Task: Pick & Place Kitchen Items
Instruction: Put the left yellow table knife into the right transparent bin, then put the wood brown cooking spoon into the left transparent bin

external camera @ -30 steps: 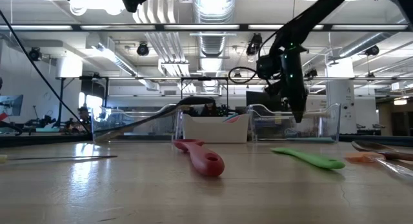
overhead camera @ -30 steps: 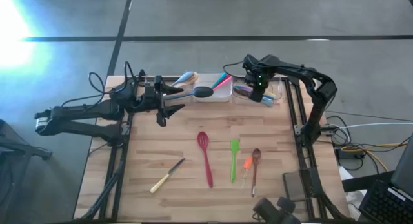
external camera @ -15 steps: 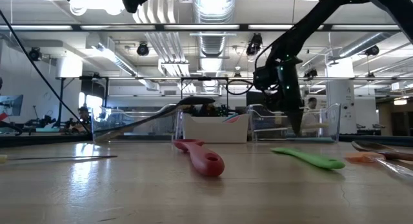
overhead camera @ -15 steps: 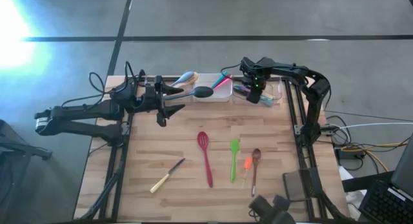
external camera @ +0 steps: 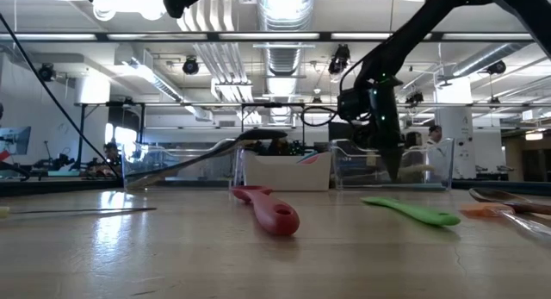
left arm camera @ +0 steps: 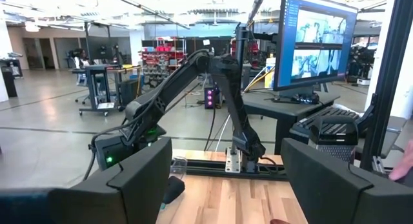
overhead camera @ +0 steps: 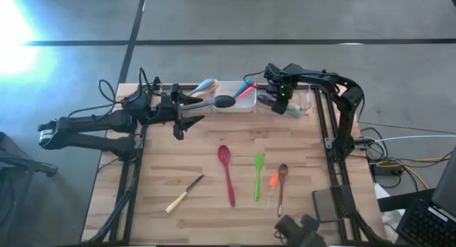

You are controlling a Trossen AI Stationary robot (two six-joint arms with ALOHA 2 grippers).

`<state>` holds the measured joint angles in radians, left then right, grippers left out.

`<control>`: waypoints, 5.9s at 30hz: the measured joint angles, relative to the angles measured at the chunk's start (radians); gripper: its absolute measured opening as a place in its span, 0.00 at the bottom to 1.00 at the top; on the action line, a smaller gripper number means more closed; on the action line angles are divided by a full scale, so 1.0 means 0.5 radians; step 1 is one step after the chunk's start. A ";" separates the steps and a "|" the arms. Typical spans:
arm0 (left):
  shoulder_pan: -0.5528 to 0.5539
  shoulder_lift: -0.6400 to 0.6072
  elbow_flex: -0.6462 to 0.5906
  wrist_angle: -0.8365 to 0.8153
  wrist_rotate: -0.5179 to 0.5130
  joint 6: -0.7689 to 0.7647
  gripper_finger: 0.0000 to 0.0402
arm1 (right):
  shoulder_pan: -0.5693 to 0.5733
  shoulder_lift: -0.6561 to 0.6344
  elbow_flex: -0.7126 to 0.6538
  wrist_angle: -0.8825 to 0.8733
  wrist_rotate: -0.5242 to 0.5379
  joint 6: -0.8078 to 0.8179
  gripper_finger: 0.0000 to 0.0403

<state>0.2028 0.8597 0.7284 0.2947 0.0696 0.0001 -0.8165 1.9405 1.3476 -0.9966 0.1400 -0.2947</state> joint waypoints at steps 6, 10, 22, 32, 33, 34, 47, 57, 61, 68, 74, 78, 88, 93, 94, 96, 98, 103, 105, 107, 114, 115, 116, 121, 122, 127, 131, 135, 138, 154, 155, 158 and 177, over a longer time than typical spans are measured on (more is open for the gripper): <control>0.000 0.001 -0.006 0.000 0.000 0.006 0.74 | 0.006 -0.139 -0.002 0.016 0.008 0.021 0.40; 0.000 0.001 -0.026 0.000 0.000 0.001 0.74 | 0.032 -0.219 -0.002 -0.016 -0.007 0.060 0.46; 0.000 0.011 -0.030 -0.008 -0.001 -0.049 0.74 | 0.260 -0.664 -0.001 -0.221 -0.016 0.330 0.45; -0.001 0.040 -0.030 -0.089 -0.122 -0.123 0.74 | 0.695 -1.186 -0.053 -0.461 -0.038 1.219 0.44; -0.001 0.049 -0.030 -0.089 -0.130 -0.123 0.74 | 0.767 -1.238 -0.073 -0.470 -0.046 1.343 0.44; -0.001 0.059 -0.030 -0.089 -0.131 -0.123 0.74 | 0.843 -1.292 -0.100 -0.465 -0.061 1.473 0.45; 0.001 0.140 -0.030 -0.084 -0.137 -0.006 0.74 | 2.005 -1.485 -0.442 -0.264 0.035 2.856 0.46; 0.002 0.140 -0.030 -0.084 -0.137 0.001 0.74 | 2.380 -1.201 -0.645 -0.123 -0.059 3.365 0.48; 0.002 0.140 -0.030 -0.083 -0.137 0.008 0.74 | 2.505 -1.056 -0.676 0.009 -0.118 3.529 0.52; 0.005 0.140 -0.030 -0.062 -0.137 0.030 0.74 | 2.592 -0.791 -0.642 0.191 -0.167 3.705 0.59; 0.006 0.140 -0.030 -0.064 -0.137 0.031 0.74 | 2.594 -0.569 -0.609 0.195 -0.378 3.811 0.62; 0.006 0.140 -0.030 -0.065 -0.136 0.031 0.74 | 2.594 -0.465 -0.611 0.218 -0.447 3.837 0.61; 0.006 0.140 -0.030 -0.066 -0.136 0.031 0.74 | 2.593 -0.447 -0.755 0.440 -0.386 3.846 0.56; 0.006 0.140 -0.030 -0.066 -0.136 0.030 0.74 | 2.588 -0.463 -0.883 0.603 -0.384 3.906 0.56; 0.006 0.140 -0.030 -0.066 -0.136 0.031 0.74 | 2.588 -0.465 -0.903 0.624 -0.379 3.919 0.56; 0.007 0.140 -0.030 -0.065 -0.136 0.030 0.74 | 2.588 -0.466 -0.939 0.647 -0.370 3.969 0.56; 0.007 0.140 -0.030 -0.064 -0.136 0.030 0.74 | 2.586 -0.469 -0.966 0.662 -0.361 4.024 0.55; 0.007 0.140 -0.030 -0.051 -0.136 0.030 0.74 | 2.589 -0.465 -0.967 0.645 -0.320 4.065 0.45; 0.007 0.140 -0.030 -0.042 -0.136 0.030 0.74 | 2.589 -0.464 -0.967 0.627 -0.308 4.065 0.39; 0.007 0.140 -0.030 -0.033 -0.136 0.030 0.74 | 2.589 -0.462 -0.967 0.595 -0.306 4.066 0.32; 0.007 0.139 -0.030 -0.031 -0.136 0.029 0.74 | 2.589 -0.461 -0.966 0.489 -0.304 4.009 0.08; 0.007 0.139 -0.030 -0.032 -0.136 0.029 0.74 | 2.589 -0.461 -0.966 0.486 -0.303 3.993 0.06; 0.007 0.139 -0.030 -0.032 -0.136 0.030 0.74 | 2.589 -0.461 -0.966 0.484 -0.303 3.980 0.05; 0.007 0.139 -0.030 -0.032 -0.136 0.029 0.74 | 2.588 -0.469 -0.966 0.470 -0.330 3.934 0.05; 0.007 0.139 -0.030 -0.032 -0.136 0.027 0.74 | 2.588 -0.472 -0.965 0.465 -0.333 3.926 0.05; 0.007 0.139 -0.030 -0.032 -0.135 0.002 0.74 | 2.587 -0.549 -0.960 0.379 -0.323 3.907 0.04; 0.007 0.139 -0.030 -0.036 -0.134 0.000 0.74 | 2.586 -0.621 -0.920 0.086 -0.309 3.900 0.03; 0.007 0.139 -0.030 -0.045 -0.134 -0.017 0.74 | 2.594 -0.729 -0.877 -0.086 -0.247 3.892 0.03; 0.007 0.139 -0.030 -0.056 -0.132 -0.041 0.74 | 2.593 -0.824 -0.849 -0.046 -0.079 3.850 0.03; 0.007 0.571 -0.249 0.841 -0.128 -0.413 0.74 | 2.593 -1.394 -0.832 0.414 1.632 3.047 0.03; 0.007 0.623 -0.250 0.909 -0.127 -0.436 0.74 | 2.591 -1.420 -0.832 0.482 1.704 2.959 0.03; 0.007 0.784 -0.229 1.107 -0.124 -0.497 0.74 | 2.590 -1.477 -0.832 0.713 1.821 2.664 0.03; -0.017 1.538 0.330 1.213 0.501 -0.607 0.74 | 2.572 -1.503 -0.804 1.765 1.696 1.444 0.03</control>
<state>0.1943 1.6287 0.8936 0.9010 0.3203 -0.3035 0.4695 1.1889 0.9455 -0.1139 0.9881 0.4273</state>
